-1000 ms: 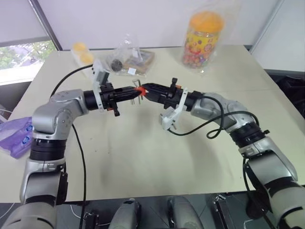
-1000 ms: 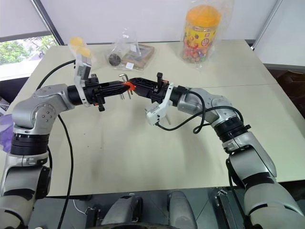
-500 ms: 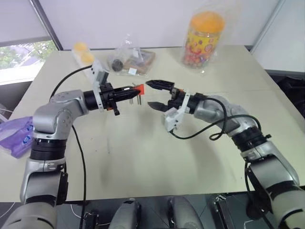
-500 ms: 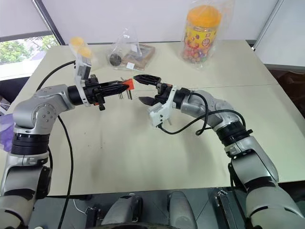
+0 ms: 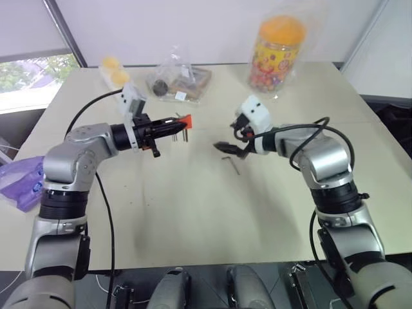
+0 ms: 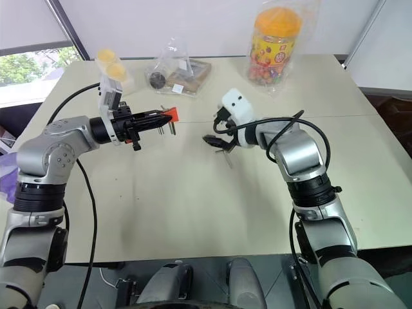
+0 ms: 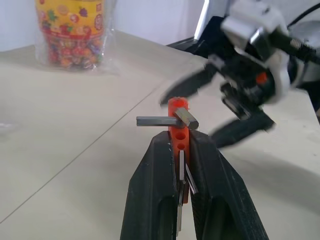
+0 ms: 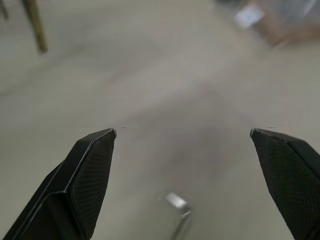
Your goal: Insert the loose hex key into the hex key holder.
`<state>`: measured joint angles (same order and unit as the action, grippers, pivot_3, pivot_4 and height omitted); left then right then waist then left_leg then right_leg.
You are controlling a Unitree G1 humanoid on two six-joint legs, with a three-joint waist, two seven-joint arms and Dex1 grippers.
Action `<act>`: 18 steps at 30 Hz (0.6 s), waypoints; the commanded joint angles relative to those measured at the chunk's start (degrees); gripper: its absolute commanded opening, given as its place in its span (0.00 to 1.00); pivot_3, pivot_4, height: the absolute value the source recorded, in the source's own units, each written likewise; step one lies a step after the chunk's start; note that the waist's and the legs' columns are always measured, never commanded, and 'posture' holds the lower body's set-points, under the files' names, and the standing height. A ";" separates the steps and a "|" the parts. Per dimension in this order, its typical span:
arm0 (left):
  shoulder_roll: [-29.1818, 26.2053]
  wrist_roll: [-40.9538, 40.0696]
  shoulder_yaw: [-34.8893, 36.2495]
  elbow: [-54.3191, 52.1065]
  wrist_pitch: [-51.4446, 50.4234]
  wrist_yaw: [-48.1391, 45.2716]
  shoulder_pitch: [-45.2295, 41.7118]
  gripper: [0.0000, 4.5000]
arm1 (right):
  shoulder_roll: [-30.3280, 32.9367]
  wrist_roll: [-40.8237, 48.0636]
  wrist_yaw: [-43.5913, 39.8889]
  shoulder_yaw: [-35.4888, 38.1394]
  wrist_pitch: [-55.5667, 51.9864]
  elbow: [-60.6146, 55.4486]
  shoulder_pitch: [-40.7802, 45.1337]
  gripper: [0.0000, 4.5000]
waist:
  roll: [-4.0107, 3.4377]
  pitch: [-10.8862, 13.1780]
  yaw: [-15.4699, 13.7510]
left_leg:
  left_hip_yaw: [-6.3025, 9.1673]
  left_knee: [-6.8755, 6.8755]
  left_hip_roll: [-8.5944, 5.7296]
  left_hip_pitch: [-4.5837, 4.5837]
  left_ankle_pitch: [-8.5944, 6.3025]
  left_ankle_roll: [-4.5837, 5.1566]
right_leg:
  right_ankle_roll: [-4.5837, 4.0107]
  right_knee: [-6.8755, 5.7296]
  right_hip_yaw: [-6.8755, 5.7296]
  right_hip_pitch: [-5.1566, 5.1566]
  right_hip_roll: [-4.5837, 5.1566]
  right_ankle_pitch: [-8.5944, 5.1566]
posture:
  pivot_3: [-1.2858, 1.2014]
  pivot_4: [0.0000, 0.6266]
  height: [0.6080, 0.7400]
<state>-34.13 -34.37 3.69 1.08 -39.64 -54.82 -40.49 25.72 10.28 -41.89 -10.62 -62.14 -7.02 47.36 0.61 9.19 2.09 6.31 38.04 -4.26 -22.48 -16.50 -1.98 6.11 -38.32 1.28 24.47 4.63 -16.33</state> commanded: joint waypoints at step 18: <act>-1.01 -1.47 2.26 -5.46 -0.45 1.58 1.79 0.00 | -1.37 -1.60 8.67 -7.55 -7.06 9.80 4.26 0.99 | 0.00 0.00 0.44 | -0.02 -0.04 0.01 0.00 0.00 0.00 | 0.00 -0.01 0.00 0.04 0.00 0.00 | 0.52 0.24 1.00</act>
<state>-34.22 -34.55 4.06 -2.12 -40.00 -53.32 -38.48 24.51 9.24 -33.57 -18.04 -70.63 2.60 50.00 0.61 9.19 2.53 6.30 38.00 -4.25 -22.48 -16.50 -1.99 6.11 -38.33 1.28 24.52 4.62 -16.33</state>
